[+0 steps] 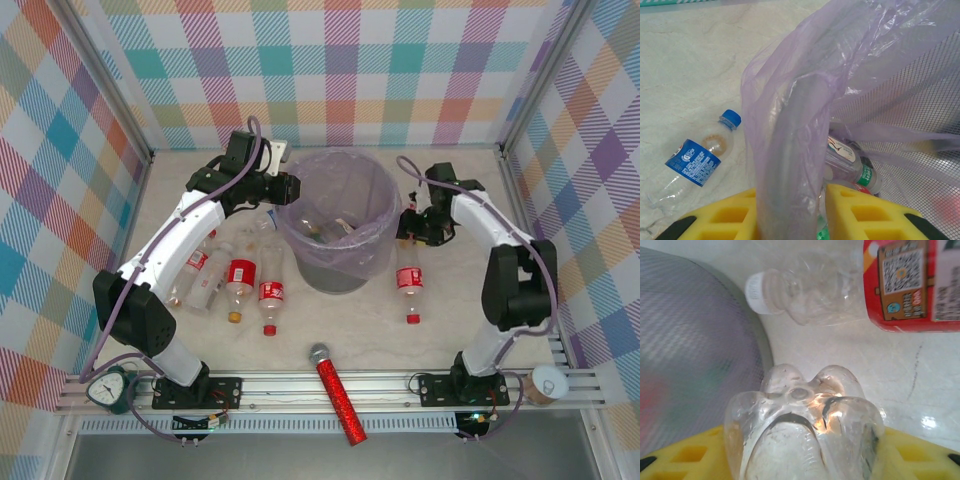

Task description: Put the plastic bottles in the bin

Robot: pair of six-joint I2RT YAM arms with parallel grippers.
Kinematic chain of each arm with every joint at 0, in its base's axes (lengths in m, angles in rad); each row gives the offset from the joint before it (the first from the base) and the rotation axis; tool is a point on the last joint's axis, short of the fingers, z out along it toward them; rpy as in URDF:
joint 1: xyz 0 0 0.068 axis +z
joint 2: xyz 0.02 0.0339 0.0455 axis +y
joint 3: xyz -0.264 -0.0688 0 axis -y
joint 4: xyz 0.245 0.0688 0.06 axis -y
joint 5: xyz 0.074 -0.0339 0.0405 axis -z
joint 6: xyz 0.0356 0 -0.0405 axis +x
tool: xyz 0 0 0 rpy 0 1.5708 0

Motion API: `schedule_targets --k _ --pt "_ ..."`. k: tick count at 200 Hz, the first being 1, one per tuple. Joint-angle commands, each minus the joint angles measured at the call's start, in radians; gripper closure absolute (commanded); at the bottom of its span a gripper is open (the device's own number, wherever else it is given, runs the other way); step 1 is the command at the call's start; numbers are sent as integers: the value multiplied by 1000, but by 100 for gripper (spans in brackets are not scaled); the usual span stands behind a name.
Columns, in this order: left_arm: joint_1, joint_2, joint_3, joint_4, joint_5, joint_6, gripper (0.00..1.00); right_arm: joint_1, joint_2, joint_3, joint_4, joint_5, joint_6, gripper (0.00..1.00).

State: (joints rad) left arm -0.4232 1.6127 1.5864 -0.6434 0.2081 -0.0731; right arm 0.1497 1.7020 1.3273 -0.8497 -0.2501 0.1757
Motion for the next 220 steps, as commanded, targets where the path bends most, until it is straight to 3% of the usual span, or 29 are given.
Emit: schedule_targets --k 1,49,104,150,196,220 --pt "-5 44 -51 -91 -20 32 67 -37 -97 44 -61 7 -34 50" --pt "-5 42 -51 -91 -19 30 67 -76 -310 189 -28 50 -77 50" --pt "-5 32 -51 -87 -17 28 67 -74 -341 541 20 127 -78 53" --pt "-6 30 -51 -82 0 24 67 -67 -247 823 42 -102 -15 53" --pt "-6 28 -55 -79 -2 22 67 133 -56 996 20 -110 -34 53" --pt "-8 25 -55 -81 -3 22 67 243 87 1118 -65 -35 -92 53"
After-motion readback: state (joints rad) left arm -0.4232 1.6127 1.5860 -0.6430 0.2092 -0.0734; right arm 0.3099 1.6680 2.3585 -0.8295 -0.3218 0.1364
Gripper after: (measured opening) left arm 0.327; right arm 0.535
